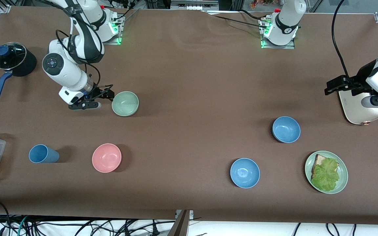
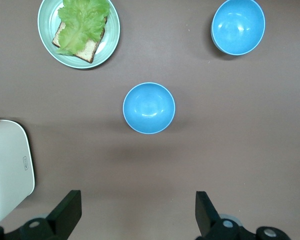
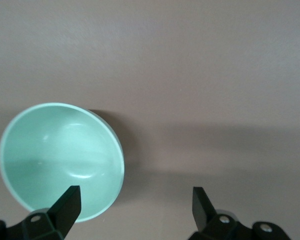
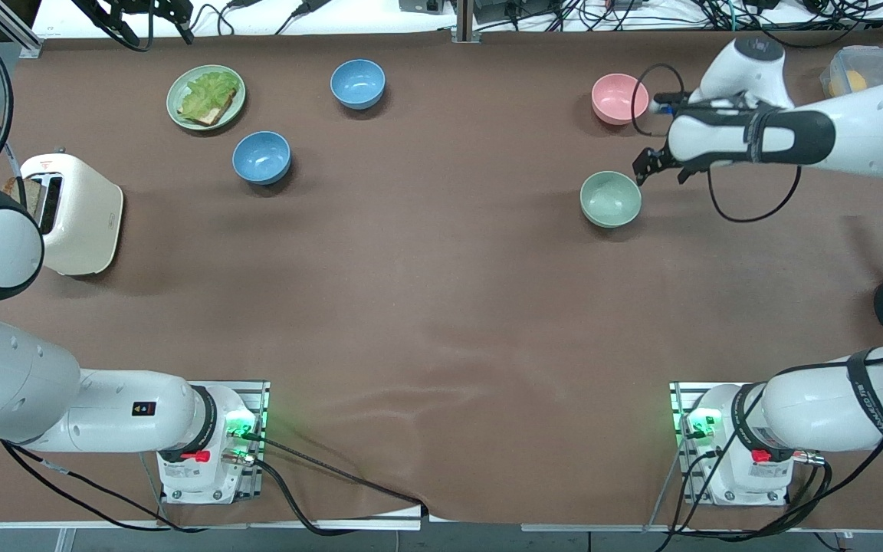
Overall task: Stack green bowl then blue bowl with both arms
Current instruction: 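Reach the right gripper down to the light green bowl's rim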
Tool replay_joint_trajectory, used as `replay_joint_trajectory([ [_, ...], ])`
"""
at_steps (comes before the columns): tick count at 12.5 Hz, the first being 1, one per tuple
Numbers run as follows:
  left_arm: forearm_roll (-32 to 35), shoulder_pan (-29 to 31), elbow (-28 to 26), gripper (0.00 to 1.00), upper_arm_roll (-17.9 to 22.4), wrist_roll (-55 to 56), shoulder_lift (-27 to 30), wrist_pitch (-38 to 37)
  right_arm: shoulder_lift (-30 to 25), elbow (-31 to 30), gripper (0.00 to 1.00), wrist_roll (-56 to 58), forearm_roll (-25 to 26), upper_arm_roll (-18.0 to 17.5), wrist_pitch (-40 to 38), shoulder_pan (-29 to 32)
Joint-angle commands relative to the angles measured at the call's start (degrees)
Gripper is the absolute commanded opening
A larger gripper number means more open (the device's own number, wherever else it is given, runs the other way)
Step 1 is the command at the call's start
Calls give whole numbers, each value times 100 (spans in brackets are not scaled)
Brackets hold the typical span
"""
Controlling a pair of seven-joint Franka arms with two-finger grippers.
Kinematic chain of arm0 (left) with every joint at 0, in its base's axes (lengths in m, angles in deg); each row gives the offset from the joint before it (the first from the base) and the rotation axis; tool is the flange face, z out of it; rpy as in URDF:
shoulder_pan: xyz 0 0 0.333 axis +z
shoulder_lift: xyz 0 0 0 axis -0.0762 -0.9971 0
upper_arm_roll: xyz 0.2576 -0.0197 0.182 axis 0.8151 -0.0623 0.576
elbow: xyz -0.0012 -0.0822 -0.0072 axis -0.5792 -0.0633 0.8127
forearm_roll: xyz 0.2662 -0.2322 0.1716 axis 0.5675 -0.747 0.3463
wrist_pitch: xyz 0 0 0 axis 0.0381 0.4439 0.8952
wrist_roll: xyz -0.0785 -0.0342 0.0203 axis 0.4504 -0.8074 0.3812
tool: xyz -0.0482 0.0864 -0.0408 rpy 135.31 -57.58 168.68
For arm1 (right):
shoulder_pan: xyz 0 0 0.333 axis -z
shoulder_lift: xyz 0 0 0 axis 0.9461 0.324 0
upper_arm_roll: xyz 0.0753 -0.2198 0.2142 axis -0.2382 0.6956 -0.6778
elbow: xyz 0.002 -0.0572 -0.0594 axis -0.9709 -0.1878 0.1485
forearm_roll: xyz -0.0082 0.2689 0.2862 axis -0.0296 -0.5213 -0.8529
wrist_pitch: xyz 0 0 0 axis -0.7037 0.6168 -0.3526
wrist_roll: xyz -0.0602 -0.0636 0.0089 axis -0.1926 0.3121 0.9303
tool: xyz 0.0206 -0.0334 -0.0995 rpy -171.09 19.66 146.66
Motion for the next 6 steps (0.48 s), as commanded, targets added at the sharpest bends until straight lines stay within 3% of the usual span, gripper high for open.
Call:
replay_joint_trajectory([
  [1,-15,26,198,100,-6,-4,-80,-119,304,-438,98,-18,-85,-100,991,18],
  [4,-15,26,198,100,-15,-4,-80,-119,436,-395,91,-228,-76,-241,1178,-34],
  [5,-15,26,198,100,-6,-4,-80,-119,550,-404,85,-316,-76,-258,1362,-69],
  [6,-15,17,198,100,-6,-4,-80,-119,656,-395,69,-334,-76,-259,1476,-87],
])
